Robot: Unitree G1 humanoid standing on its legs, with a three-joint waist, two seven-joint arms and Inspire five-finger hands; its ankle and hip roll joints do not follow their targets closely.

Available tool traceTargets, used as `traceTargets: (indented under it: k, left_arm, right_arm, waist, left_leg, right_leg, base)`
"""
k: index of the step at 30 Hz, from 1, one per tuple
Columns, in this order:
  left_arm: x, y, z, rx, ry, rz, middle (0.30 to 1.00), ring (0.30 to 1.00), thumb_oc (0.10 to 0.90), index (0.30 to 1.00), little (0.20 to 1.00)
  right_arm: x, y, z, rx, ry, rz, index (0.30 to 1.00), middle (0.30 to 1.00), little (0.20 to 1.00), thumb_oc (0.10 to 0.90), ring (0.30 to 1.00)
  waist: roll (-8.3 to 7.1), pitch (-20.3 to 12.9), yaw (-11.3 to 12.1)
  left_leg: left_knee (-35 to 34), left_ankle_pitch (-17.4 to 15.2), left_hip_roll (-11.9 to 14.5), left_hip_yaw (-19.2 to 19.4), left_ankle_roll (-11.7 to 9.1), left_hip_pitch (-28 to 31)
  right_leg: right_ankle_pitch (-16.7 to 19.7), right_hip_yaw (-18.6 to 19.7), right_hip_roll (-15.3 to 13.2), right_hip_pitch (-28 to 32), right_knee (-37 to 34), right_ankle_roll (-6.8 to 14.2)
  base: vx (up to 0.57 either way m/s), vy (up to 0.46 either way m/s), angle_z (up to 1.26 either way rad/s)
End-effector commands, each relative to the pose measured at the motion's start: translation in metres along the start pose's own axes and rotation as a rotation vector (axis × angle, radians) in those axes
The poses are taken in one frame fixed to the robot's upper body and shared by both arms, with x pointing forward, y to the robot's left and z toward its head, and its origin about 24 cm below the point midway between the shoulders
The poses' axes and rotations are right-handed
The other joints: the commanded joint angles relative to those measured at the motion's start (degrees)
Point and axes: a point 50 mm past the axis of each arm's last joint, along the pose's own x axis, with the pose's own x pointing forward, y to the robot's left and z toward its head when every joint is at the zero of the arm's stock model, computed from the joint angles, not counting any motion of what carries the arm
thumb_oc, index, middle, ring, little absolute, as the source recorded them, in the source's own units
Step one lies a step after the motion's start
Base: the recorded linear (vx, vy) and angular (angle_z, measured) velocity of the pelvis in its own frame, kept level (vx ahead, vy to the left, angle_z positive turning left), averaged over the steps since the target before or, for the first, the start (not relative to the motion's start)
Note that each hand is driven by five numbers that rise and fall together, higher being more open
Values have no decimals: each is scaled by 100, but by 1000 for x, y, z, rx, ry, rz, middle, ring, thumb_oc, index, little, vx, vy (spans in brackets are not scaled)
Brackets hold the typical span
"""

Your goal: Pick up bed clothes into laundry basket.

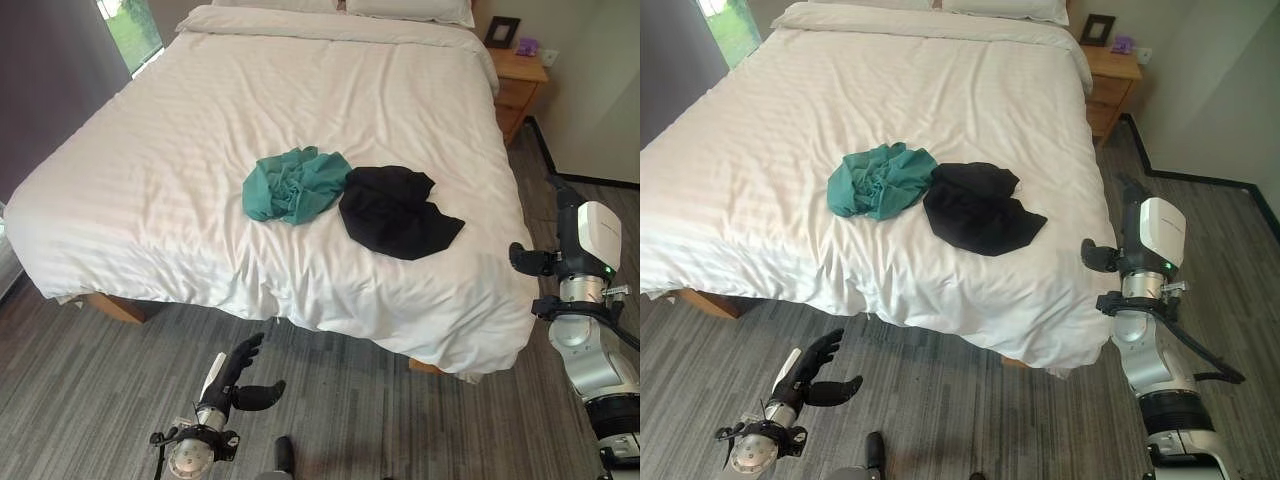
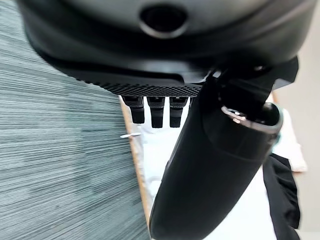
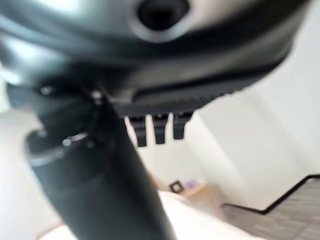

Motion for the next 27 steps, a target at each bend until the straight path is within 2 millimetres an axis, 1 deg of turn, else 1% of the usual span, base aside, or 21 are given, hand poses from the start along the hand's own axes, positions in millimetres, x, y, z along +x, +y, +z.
traceTargets:
  k: [1, 2, 3, 4, 5, 6, 7, 9, 11, 12, 13, 14, 16, 17, 19, 20, 21, 22, 23, 24, 27]
  left_arm:
    - [10, 25, 45, 2, -221, 77, 900, 900, 800, 900, 900]
    - [10, 26, 43, -7, -210, 79, 900, 900, 800, 900, 900]
    - [11, 27, 43, -13, -208, 83, 900, 900, 800, 900, 900]
    - [15, 29, 46, -8, -217, 90, 900, 900, 800, 900, 900]
    - [18, 30, 49, -1, -227, 95, 900, 900, 800, 900, 900]
    - [21, 31, 54, 6, -245, 91, 900, 900, 800, 900, 900]
    - [22, 29, 54, 11, -242, 88, 900, 900, 800, 900, 900]
    - [21, 26, 52, -4, -236, 91, 900, 900, 800, 900, 900]
    - [18, 24, 51, -33, -233, 88, 900, 900, 800, 900, 900]
    - [16, 21, 48, -54, -225, 79, 900, 900, 800, 900, 900]
    - [15, 20, 46, -67, -211, 70, 900, 900, 800, 900, 900]
    - [16, 19, 44, -70, -202, 72, 900, 900, 800, 900, 900]
    - [14, 18, 38, -77, -179, 73, 900, 900, 800, 900, 900]
    - [13, 19, 34, -84, -166, 76, 900, 900, 800, 900, 900]
    - [8, 18, 22, -104, -113, 82, 900, 900, 800, 900, 900]
    - [4, 18, 11, -116, -64, 94, 900, 900, 800, 900, 900]
    - [4, 17, 11, -118, -63, 94, 900, 900, 800, 900, 900]
    - [3, 18, 6, -118, -44, 103, 900, 900, 800, 900, 900]
    - [2, 17, 1, -110, -22, 97, 900, 900, 800, 900, 900]
    - [1, 15, -3, -101, -4, 87, 900, 900, 800, 900, 900]
    - [-1, 10, -8, -87, 18, 72, 900, 900, 800, 900, 900]
  right_arm:
    - [47, -57, 63, 16, -249, -188, 900, 900, 900, 800, 900]
    - [48, -56, 65, 1, -261, -174, 900, 900, 900, 800, 900]
    - [50, -58, 67, -12, -268, -172, 900, 900, 900, 800, 900]
    - [53, -62, 71, -27, -279, -175, 900, 900, 900, 800, 900]
    - [55, -65, 71, -44, -279, -180, 900, 900, 900, 800, 900]
    - [59, -68, 76, -63, -290, -182, 900, 900, 900, 800, 900]
    - [59, -64, 76, -50, -283, -171, 900, 900, 900, 800, 900]
    - [60, -61, 79, -17, -280, -168, 900, 900, 900, 800, 900]
    - [60, -59, 82, 19, -284, -169, 900, 900, 900, 800, 900]
    - [61, -62, 83, 53, -281, -181, 900, 900, 900, 800, 900]
    - [64, -70, 85, 69, -289, -198, 900, 900, 900, 800, 900]
    - [65, -75, 85, 80, -290, -209, 900, 900, 900, 800, 900]
    - [66, -76, 81, 79, -277, -198, 900, 900, 900, 800, 900]
    - [66, -76, 81, 73, -282, -187, 900, 900, 900, 800, 900]
    - [63, -67, 84, 45, -299, -143, 900, 900, 900, 800, 900]
    - [61, -56, 89, 23, -319, -108, 900, 900, 900, 800, 900]
    - [62, -55, 90, 23, -321, -107, 900, 900, 900, 800, 900]
    - [61, -48, 91, 7, -324, -83, 900, 900, 900, 800, 900]
    - [63, -42, 93, -9, -322, -65, 900, 900, 900, 800, 900]
    - [63, -37, 87, -29, -299, -46, 900, 900, 900, 800, 900]
    - [66, -21, 88, -67, -268, 9, 900, 900, 900, 800, 900]
  waist:
    - [-244, -181, 206]
    - [-275, -180, 148]
    - [-321, -162, 99]
    - [-311, -149, 63]
    - [-304, -121, 38]
    - [-347, -115, 46]
    - [-384, -130, 50]
    - [-366, -210, 79]
    - [-347, -192, 99]
    - [-348, -156, 159]
    - [-374, -15, 296]
    - [-414, 66, 380]
    - [-470, 145, 466]
    - [-476, 157, 496]
    - [-477, 103, 557]
    - [-389, 54, 654]
    - [-391, 51, 652]
    - [-330, 58, 732]
    - [-287, -2, 729]
    - [-227, -26, 690]
    - [-164, -154, 564]
  left_leg:
    - [36, -413, 206, 93, -546, 322]
    - [36, -457, 171, 31, -565, 372]
    - [36, -502, 133, -62, -580, 431]
    - [36, -577, 163, -156, -626, 454]
    - [36, -610, 182, -230, -655, 477]
    - [36, -687, 151, -281, -657, 507]
    - [36, -745, 121, -330, -661, 576]
    - [79, -762, 136, -388, -683, 711]
    - [454, -877, 159, -471, -722, 641]
    - [905, -885, 180, -523, -783, 455]
    - [1811, -660, 168, -652, -948, 32]
    - [2250, -484, 167, -697, -1030, -203]
    - [2677, -377, 262, -676, -1032, -491]
    - [2619, -371, 341, -606, -1014, -589]
    - [1952, -523, 435, -473, -926, -513]
    - [1162, -339, 437, -650, -891, -558]
    - [1074, -302, 429, -632, -895, -503]
    - [776, -41, 432, -776, -926, -623]
    - [321, -1, 439, -805, -913, -506]
    - [179, 147, 468, -758, -934, -429]
    - [36, 82, 427, -668, -939, -183]
  right_leg:
    - [545, -478, -215, -287, -236, 111]
    - [535, -396, -70, -364, -709, 25]
    - [602, -272, 32, -529, -1070, 7]
    - [693, -215, 92, -611, -1412, 25]
    - [782, -135, 80, -712, -1536, 45]
    - [829, -80, 52, -660, -1683, 26]
    - [867, -27, 52, -574, -1775, -27]
    - [886, -90, 73, -396, -1875, -96]
    - [862, -172, 74, -195, -1957, -163]
    - [798, -246, 78, -52, -1984, -239]
    - [672, -390, 66, 215, -2032, -379]
    - [626, -458, 40, 331, -2043, -451]
    - [517, -545, 57, 493, -2076, -518]
    - [469, -581, 83, 556, -2094, -512]
    - [380, -553, 100, 634, -2127, -437]
    - [299, -441, 204, 666, -2134, -379]
    - [289, -433, 199, 673, -2134, -379]
    - [218, -353, 256, 730, -2134, -361]
    - [119, -328, 318, 768, -2134, -359]
    - [65, -351, 365, 836, -2134, -374]
    - [123, -310, 368, 844, -2116, -403]
  base:
    - [289, -46, -19]
    - [292, -85, 0]
    - [290, -108, 22]
    - [252, -117, 28]
    - [220, -110, 60]
    - [234, -120, 90]
    - [249, -124, 99]
    - [254, -123, 52]
    - [149, -98, 39]
    - [122, -132, 34]
    - [154, -181, 32]
    - [125, -167, 36]
    - [125, -111, 35]
    - [209, -55, 26]
    - [279, 32, 17]
    - [245, 63, 12]
    - [253, 77, 4]
    - [161, 32, -2]
    - [211, 47, 0]
    - [191, 36, 5]
    - [159, 70, 15]
